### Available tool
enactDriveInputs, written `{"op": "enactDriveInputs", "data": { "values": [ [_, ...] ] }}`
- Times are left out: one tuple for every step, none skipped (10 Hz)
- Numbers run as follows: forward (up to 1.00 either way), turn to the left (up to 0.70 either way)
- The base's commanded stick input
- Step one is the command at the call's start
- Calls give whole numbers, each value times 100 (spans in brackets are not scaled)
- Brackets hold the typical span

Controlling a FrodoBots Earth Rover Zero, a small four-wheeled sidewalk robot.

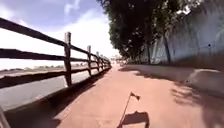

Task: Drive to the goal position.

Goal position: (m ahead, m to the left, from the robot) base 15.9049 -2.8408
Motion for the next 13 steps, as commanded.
{"op": "enactDriveInputs", "data": {
  "values": [
    [70,-8],
    [70,-8],
    [70,-8],
    [70,-8],
    [70,-8],
    [70,-8],
    [70,-8],
    [70,-8],
    [70,-8],
    [70,-8],
    [70,-8],
    [70,-8],
    [70,-8]
  ]
}}
